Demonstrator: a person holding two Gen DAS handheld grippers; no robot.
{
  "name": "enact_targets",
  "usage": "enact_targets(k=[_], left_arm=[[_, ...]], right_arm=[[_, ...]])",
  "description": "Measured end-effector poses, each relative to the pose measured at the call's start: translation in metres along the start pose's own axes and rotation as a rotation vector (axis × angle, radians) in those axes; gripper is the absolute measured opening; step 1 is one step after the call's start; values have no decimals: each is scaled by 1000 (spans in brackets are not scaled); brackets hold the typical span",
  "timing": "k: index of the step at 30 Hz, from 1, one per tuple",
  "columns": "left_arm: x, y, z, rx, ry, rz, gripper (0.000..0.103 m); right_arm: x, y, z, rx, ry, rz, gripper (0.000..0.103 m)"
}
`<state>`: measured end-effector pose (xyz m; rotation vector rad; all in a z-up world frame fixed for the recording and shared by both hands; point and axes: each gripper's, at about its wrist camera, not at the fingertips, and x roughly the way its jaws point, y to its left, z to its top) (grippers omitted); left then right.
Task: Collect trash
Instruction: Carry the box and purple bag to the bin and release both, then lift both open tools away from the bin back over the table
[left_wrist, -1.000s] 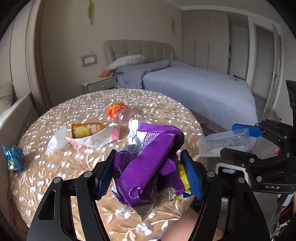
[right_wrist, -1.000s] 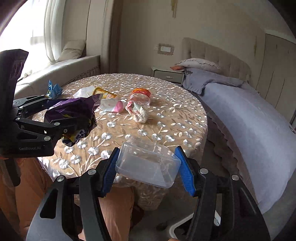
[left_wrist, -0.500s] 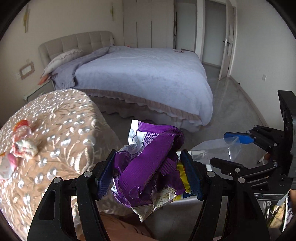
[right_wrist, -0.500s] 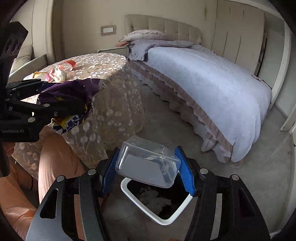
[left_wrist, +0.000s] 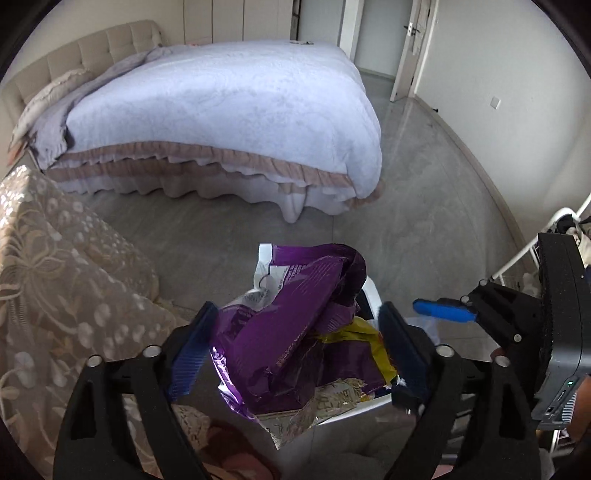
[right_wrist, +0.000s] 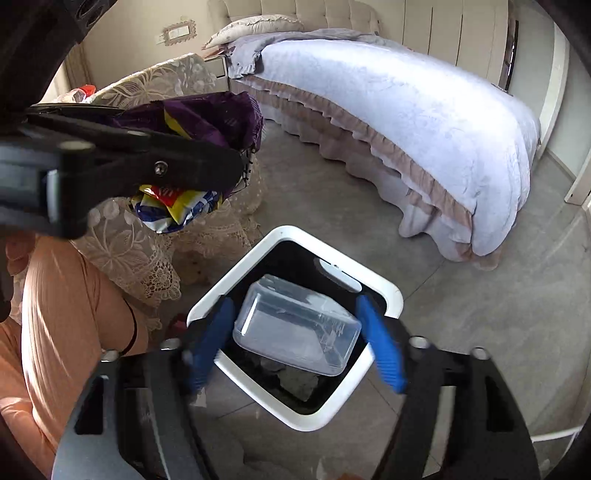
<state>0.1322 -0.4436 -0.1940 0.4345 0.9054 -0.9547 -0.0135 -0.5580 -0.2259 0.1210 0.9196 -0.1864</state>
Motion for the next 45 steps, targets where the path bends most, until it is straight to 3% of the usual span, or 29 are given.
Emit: enact_targets(k=[8, 19, 37, 45], left_arm=[[23, -3, -12, 45, 64, 47, 98], [-13, 6, -8, -2, -17, 70, 99], [-121, 55, -28, -115, -206, 233, 98], [-167, 94, -48, -150, -269, 358, 98]], right_arm=[[13, -21, -6, 95, 26, 38, 98], [-6, -8, 15, 48, -44, 48, 98], [-57, 78, 79, -161, -237, 109, 98], [-64, 126, 109, -251, -281, 169, 98]])
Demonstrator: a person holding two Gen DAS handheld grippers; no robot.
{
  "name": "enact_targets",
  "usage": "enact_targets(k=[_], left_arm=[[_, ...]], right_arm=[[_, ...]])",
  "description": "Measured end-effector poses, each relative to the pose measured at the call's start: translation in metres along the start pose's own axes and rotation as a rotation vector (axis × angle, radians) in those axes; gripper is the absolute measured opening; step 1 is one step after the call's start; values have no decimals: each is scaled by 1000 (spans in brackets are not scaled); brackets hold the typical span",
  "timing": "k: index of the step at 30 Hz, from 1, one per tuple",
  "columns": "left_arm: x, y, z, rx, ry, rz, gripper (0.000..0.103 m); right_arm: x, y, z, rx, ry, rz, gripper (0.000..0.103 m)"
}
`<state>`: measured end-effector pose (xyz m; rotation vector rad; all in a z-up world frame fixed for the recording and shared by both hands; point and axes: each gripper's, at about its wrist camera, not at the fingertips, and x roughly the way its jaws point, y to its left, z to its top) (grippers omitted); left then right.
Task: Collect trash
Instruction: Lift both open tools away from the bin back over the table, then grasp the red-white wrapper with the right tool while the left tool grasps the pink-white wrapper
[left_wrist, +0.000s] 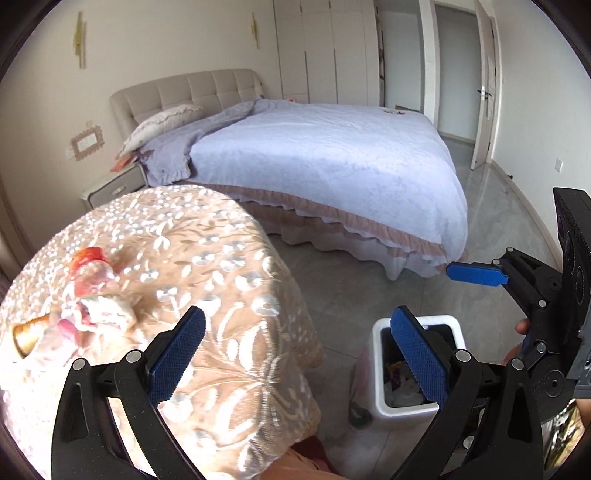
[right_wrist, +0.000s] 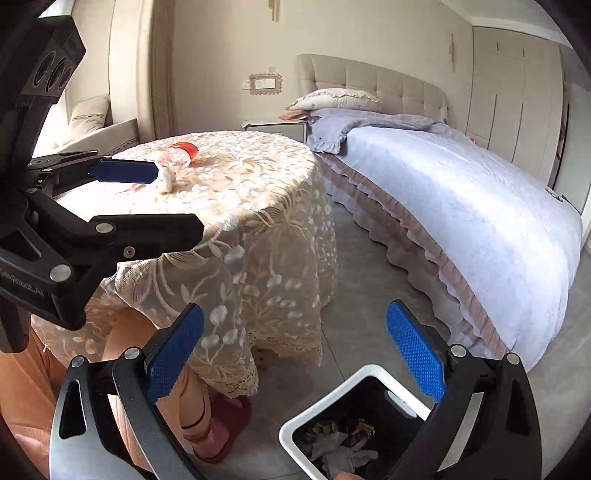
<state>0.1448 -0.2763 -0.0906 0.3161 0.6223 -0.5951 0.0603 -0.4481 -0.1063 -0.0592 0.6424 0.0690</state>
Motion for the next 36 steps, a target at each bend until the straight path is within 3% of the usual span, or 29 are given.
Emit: enact_targets(k=[9, 19, 24, 30, 32, 36], left_arm=[[-31, 82, -12, -55, -15, 130, 98], [-44, 171, -33, -62, 36, 238, 98], [-35, 197, -39, -27, 76, 245, 98], [-11, 220, -40, -60, 146, 166, 96], [-1, 225, -40, -78, 193, 136, 76], [11, 225, -42, -48, 232, 135, 70]], right_arm=[[22, 57, 52, -118, -45, 88, 98], [76, 123, 106, -246, -31, 162, 98], [110, 139, 128, -272, 19, 188, 98], [141, 154, 146, -275, 90, 216, 98], [150, 159, 150, -294, 109, 203, 98], [166, 164, 155, -297, 143, 218, 98]])
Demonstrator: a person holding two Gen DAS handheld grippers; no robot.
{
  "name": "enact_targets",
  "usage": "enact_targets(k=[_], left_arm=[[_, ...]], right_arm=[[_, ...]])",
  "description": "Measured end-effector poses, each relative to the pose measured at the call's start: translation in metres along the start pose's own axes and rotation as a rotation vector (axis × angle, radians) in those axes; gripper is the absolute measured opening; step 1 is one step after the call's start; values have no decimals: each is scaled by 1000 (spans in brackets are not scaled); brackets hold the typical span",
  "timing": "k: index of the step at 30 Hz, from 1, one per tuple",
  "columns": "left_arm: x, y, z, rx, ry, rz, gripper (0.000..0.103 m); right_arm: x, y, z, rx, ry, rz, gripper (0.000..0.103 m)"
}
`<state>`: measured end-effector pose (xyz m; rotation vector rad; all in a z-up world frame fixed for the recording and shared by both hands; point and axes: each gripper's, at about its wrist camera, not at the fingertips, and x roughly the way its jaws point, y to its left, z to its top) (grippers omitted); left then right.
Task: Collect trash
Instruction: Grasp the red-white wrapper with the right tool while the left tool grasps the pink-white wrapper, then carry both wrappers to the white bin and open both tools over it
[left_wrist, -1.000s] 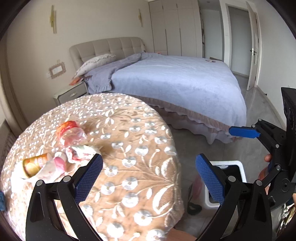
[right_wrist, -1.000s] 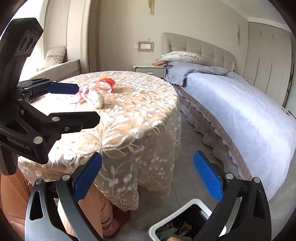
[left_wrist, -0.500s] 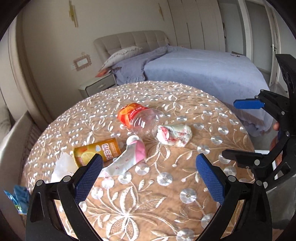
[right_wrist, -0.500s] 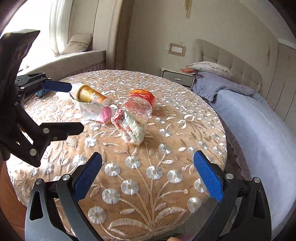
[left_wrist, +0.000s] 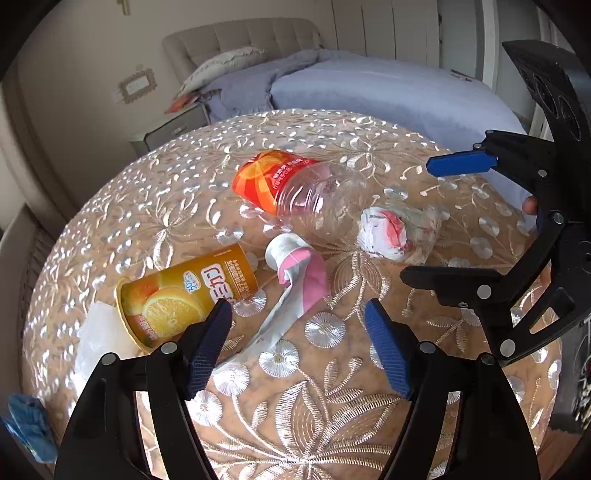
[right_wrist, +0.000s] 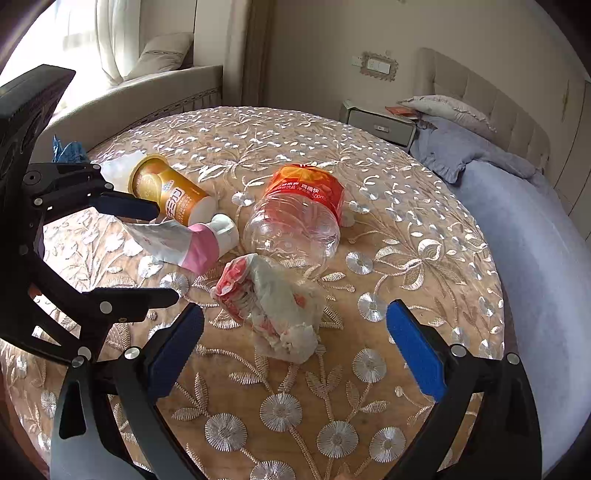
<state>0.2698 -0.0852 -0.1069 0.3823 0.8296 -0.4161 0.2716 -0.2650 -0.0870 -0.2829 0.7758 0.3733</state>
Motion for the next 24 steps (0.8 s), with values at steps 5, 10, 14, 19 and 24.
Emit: enact_targets(k=[5, 10, 14, 19, 24], left_arm=[[15, 8, 2, -37, 59, -66, 32], [11, 4, 0, -58, 38, -61, 15], [-1, 1, 0, -78, 19, -76, 11], [-22, -8, -3, -90, -18, -73, 11], [-30, -24, -8, -56, -25, -23, 5]], right_arm=[[19, -1, 3, 23, 57, 28, 65], [16, 0, -4, 31, 54, 25, 54], [1, 2, -12, 28, 32, 11, 54], [-25, 4, -25, 22, 1, -14, 54], [-49, 4, -42, 32, -14, -30, 54]])
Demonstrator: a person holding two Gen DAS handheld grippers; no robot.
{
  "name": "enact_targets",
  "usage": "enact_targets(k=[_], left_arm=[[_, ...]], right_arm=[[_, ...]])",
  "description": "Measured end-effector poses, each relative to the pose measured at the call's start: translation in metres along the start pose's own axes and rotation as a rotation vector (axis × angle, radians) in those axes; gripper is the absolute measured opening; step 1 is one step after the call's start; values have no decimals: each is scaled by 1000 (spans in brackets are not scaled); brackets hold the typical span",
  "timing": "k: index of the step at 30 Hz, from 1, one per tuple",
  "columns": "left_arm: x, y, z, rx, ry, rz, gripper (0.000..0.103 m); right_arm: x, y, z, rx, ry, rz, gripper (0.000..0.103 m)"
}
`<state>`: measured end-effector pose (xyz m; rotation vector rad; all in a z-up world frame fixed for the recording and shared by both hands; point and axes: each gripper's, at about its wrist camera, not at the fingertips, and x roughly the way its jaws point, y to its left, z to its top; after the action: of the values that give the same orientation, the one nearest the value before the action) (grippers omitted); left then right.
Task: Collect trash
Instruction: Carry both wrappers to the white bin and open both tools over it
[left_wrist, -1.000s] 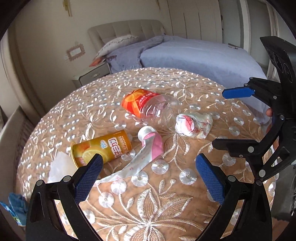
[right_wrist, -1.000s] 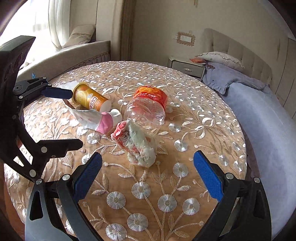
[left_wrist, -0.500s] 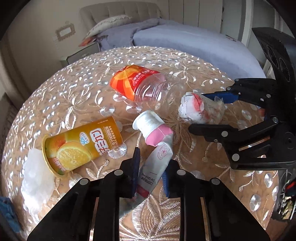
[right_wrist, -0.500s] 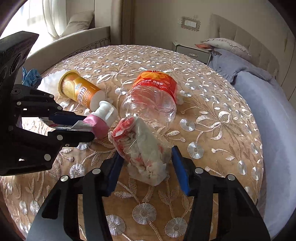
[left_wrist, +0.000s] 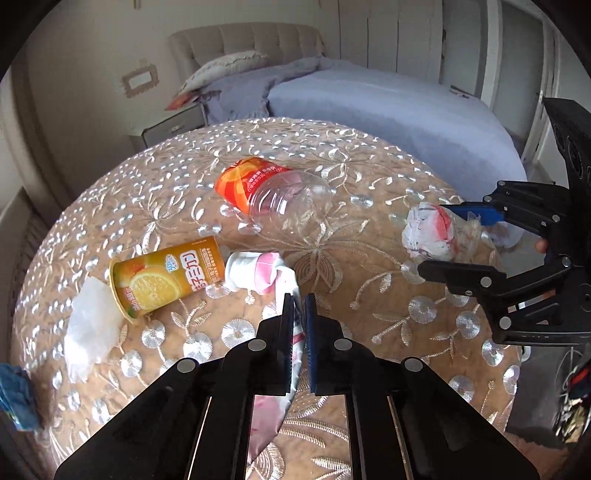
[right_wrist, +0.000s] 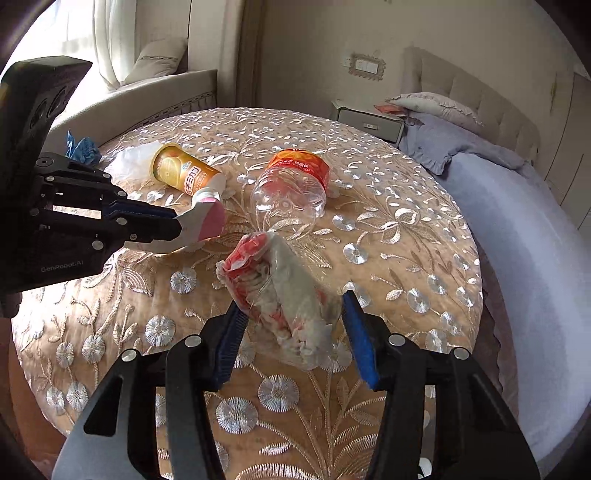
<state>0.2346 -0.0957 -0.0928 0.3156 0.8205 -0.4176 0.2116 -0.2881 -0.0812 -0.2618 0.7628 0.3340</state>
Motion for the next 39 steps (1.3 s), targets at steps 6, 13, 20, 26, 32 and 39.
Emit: enact_targets(k=[6, 13, 20, 26, 32, 39], left_arm=[[5, 3, 1, -22, 0, 35, 5], [-7, 1, 4, -70, -43, -10, 3], [-45, -30, 9, -39, -134, -70, 3], [-74, -75, 14, 19, -203, -161, 3], [-70, -123, 14, 55, -212, -263, 3], [-47, -198, 14, 127, -167, -405, 3]], right_arm=[[-22, -4, -15, 28, -10, -23, 54], [-46, -14, -27, 58, -38, -52, 54], [-68, -20, -41, 89, -65, -74, 54], [-93, -30, -66, 130, -83, -101, 54], [-121, -47, -107, 193, -78, -163, 54], [-150, -76, -178, 306, -37, -229, 54]])
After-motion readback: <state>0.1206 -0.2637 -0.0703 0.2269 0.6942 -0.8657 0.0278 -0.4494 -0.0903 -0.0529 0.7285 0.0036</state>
